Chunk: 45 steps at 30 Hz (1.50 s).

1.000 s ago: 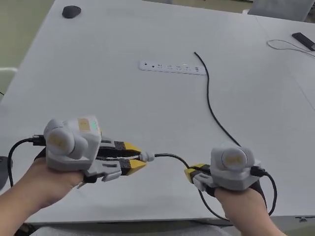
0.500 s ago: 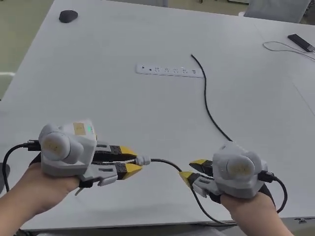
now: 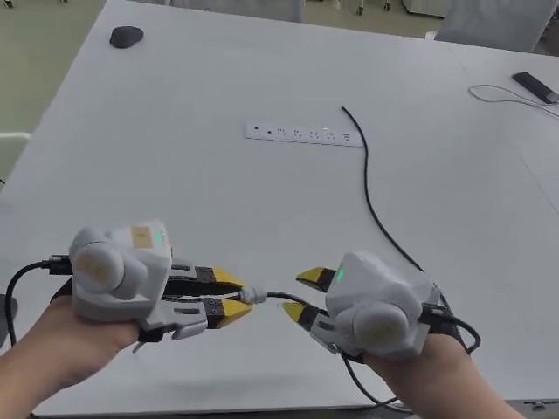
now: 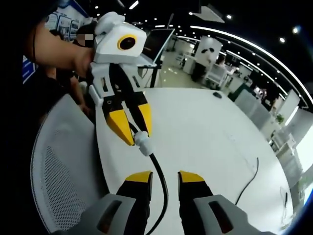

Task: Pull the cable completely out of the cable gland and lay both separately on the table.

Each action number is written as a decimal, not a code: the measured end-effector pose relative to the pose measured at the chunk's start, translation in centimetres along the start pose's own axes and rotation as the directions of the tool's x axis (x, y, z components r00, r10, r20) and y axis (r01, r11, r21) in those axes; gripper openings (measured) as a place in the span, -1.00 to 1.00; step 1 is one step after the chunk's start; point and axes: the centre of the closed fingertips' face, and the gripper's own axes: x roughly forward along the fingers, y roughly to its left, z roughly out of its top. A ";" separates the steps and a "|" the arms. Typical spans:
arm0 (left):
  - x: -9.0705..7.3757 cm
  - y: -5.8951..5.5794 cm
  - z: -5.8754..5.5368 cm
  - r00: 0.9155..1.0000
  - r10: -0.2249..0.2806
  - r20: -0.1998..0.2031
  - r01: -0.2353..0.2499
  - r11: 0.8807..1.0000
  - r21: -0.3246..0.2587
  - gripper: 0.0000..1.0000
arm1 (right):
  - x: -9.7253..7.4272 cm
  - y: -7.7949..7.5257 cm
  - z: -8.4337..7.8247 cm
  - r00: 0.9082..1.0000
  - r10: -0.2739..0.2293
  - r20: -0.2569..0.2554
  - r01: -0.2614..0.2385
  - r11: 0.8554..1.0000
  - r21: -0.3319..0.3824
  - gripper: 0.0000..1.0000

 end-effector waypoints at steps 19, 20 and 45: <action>0.5 -0.1 0.0 1.000 -0.008 0.000 0.008 1.000 -0.006 -0.70 | 1.1 1.2 0.7 0.999 0.043 0.005 -0.042 0.994 -0.104 -0.96; 0.5 -0.1 0.0 1.000 -0.008 0.000 0.008 1.000 -0.003 -0.70 | 1.2 1.2 0.6 0.999 0.043 0.006 -0.043 0.993 -0.107 -0.96; 0.2 -0.1 1.8 0.998 0.001 0.070 0.001 1.000 -0.029 -0.70 | 0.2 -1.5 -1.7 0.998 -0.057 0.003 0.056 0.986 0.155 -1.00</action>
